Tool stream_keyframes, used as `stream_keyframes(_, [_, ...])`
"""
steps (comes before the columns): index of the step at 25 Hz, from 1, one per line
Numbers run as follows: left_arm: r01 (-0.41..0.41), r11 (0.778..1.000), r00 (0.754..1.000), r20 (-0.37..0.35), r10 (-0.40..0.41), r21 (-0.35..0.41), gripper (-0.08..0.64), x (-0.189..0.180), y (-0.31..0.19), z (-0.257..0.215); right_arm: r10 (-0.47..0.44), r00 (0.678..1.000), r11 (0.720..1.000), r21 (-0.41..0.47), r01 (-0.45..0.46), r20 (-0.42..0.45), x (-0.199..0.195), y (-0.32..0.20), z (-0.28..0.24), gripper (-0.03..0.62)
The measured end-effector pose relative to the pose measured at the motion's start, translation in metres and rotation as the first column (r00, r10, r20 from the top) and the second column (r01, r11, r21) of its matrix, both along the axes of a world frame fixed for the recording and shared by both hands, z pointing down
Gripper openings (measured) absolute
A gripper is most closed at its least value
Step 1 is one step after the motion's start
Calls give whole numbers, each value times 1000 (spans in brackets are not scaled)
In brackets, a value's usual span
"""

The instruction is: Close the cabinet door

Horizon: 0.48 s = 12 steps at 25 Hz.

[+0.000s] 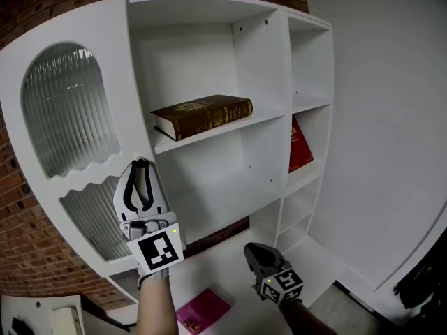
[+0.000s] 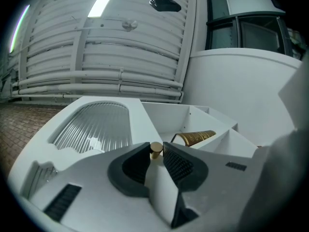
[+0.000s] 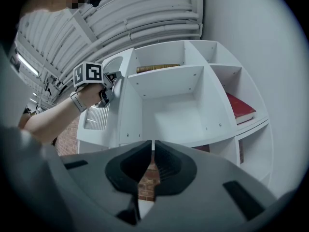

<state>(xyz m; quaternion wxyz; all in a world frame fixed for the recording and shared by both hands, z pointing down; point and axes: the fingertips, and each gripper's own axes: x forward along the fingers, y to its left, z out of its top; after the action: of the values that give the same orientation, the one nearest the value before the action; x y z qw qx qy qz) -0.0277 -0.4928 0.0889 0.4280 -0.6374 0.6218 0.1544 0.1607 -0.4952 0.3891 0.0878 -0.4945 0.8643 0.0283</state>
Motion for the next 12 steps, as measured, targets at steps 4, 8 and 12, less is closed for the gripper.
stream_keyframes(4, [-40, 999, 999, -20, 40, -11, 75, -2, 4, 5, 10, 1000, 1000, -11, -10, 2, 0, 7, 4, 28])
stream_keyframes(8, [-55, 998, 999, 1, 55, -25, 74, 0, 11, 13, 16, 1000, 1000, -26, -16, 10, -3, 17, 8, 28])
stream_keyframes(12, [-59, 997, 998, 35, 60, -44, 74, 6, 21, 27, 22, 1000, 999, -33, -22, 13, -7, 29, 14, 29])
